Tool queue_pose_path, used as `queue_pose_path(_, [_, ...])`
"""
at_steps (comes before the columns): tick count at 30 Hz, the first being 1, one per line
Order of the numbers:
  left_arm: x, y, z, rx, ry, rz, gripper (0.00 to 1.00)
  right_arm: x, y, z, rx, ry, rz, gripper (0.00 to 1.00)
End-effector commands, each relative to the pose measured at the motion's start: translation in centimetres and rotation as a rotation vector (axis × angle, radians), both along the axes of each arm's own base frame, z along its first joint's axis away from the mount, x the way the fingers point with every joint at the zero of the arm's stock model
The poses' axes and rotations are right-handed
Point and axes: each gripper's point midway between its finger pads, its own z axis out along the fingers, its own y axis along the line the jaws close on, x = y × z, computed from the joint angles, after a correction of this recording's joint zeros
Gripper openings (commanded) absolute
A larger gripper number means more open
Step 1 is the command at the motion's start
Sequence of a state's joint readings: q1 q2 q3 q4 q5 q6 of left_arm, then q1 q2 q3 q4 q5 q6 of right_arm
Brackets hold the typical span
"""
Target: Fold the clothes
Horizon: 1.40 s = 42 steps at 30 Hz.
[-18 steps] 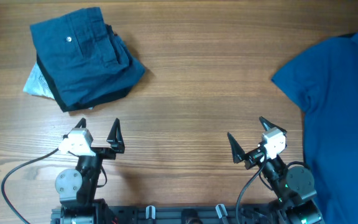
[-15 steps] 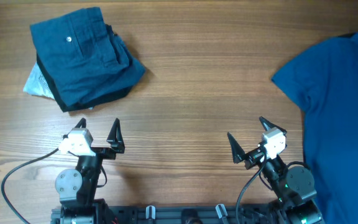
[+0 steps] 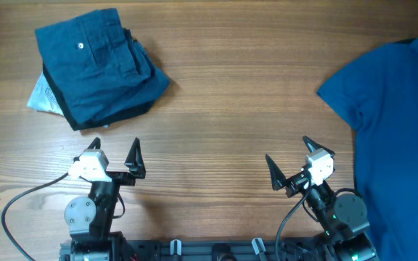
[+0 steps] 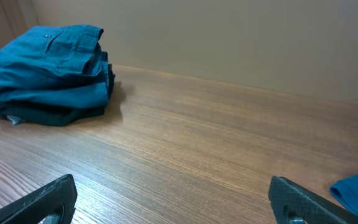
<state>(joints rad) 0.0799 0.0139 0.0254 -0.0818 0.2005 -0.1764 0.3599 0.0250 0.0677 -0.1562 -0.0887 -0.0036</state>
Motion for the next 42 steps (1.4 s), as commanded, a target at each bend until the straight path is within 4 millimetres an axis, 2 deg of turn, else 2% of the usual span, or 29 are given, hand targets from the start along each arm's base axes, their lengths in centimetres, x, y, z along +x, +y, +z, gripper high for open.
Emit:
queue_pose_path(1, [0.0,-0.1,-0.1,0.012,-0.008,-0.010,1.00,-0.1,0.0,0.4,0.014,-0.008,0.003,1.00])
queue_pose_path(19, [0.0,-0.2,-0.1,0.011,-0.008,-0.011,1.00,-0.1,0.0,0.4,0.014,-0.008,0.003,1.00])
queue_pose_path(23, [-0.2,-1.2,0.0,0.003,-0.010,-0.071,1.00,0.1,-0.2,1.2,0.016,-0.043,-0.011,1.00])
queue_pose_path(25, [-0.4,-2.1,0.0,-0.073,0.002,-0.119,1.00,-0.5,1.0,1.1,0.122,0.013,0.059,1.00])
queue_pose_path(27, [-0.3,-2.1,-0.2,-0.137,0.024,-0.115,1.00,-1.6,2.7,0.8,0.252,0.116,0.158,1.00])
queue_pose_path(29, [-0.4,-2.6,-0.7,-0.233,0.067,-0.139,1.00,-1.8,3.0,0.8,0.337,0.166,0.171,0.99])
queue_pose_path(31, [-0.5,-3.2,-0.8,-0.278,0.093,-0.166,1.00,-1.8,3.1,1.8,0.354,0.134,0.181,1.00])
queue_pose_path(34, [-0.6,-3.3,0.7,-0.280,0.094,-0.176,0.99,-2.1,3.1,5.0,0.378,0.046,0.206,1.00])
queue_pose_path(36, [-0.7,-2.9,3.1,-0.278,0.088,-0.152,1.00,-2.4,3.0,7.5,0.409,0.030,0.211,1.00])
queue_pose_path(38, [-0.6,-2.1,5.2,-0.278,0.103,-0.100,0.99,-2.2,3.0,8.9,0.396,0.070,0.199,1.00])
queue_pose_path(40, [-0.3,-1.4,7.5,-0.282,0.166,-0.048,0.99,-1.2,3.2,8.9,0.365,0.164,0.170,1.00])
queue_pose_path(42, [0.3,-1.4,8.4,-0.291,0.253,-0.036,0.99,0.1,3.7,8.4,0.315,0.270,0.146,0.99])
